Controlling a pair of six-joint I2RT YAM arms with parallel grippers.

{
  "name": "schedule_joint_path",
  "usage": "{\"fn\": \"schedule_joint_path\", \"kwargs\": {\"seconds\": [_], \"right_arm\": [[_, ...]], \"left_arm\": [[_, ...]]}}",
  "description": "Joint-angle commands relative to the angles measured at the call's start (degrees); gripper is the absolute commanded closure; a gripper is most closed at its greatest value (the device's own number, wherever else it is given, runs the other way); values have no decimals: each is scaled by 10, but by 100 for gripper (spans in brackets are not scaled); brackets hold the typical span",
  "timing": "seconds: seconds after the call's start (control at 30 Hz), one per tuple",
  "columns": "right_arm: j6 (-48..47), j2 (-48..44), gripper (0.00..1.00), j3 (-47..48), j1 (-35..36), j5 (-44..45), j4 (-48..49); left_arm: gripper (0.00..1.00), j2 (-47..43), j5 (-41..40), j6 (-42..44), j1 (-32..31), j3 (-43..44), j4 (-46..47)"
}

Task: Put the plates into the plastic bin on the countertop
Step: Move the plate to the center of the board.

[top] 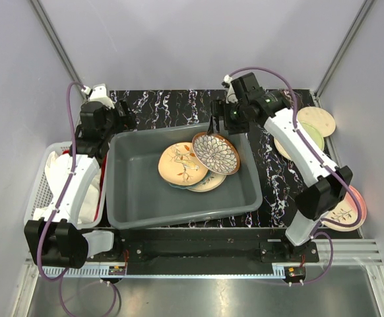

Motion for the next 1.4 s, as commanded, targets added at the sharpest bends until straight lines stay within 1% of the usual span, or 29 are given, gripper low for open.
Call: {"fn": "schedule_joint_path", "kwargs": {"seconds": [0.0, 0.03, 0.07, 0.1, 0.13, 0.17, 0.2, 0.23, 0.33, 0.5, 0.57, 0.67, 0.8, 0.87, 0.9, 1.13, 1.37], "right_arm": [[67, -58, 13, 5, -71, 110, 12], [86, -67, 13, -8, -96, 141, 4], [104, -88, 13, -25, -121, 153, 0], [137, -101, 13, -64, -146, 163, -4], [152, -111, 13, -84, -203, 188, -13], [167, -132, 12, -105, -229, 201, -19], [185, -139, 12, -148, -260, 207, -24], [196, -145, 10, -170, -313, 221, -40], [204, -148, 8, -257, -373, 255, -54], [212, -148, 6, -385, -415, 269, -29], [212, -146, 6, -412, -438, 265, -17], [184, -137, 5, -458, -465, 266, 7], [151, -125, 4, -472, -502, 276, 30], [129, -120, 4, -478, -513, 263, 53], [123, -116, 4, -478, -520, 242, 73], [70, -64, 4, -488, -520, 204, 147], [61, -38, 5, -507, -520, 125, 202]], "left_arm": [[1, -10, -1, 9, -3, 2, 27], [1, -10, -1, 9, -3, 2, 28], [1, -10, -1, 11, -3, 0, 29], [1, -9, -16, 12, -3, -1, 30], [1, -10, -17, 15, -3, -2, 29], [1, -9, -25, 21, -3, -3, 28], [1, -9, -29, 24, -3, -3, 29], [1, -8, -30, 27, -3, -3, 30], [1, 3, -30, 37, -3, 6, 29], [1, 22, -14, 25, -3, 26, 34], [1, 28, -8, 22, -3, 31, 35], [1, 33, -8, 22, -3, 35, 32], [1, 35, -9, 24, -3, 37, 28], [1, 37, -9, 25, -3, 38, 27], [1, 39, -8, 25, -3, 39, 25], [1, 51, -10, 31, -3, 57, 20], [1, 56, -12, 35, -2, 68, 14]]}}
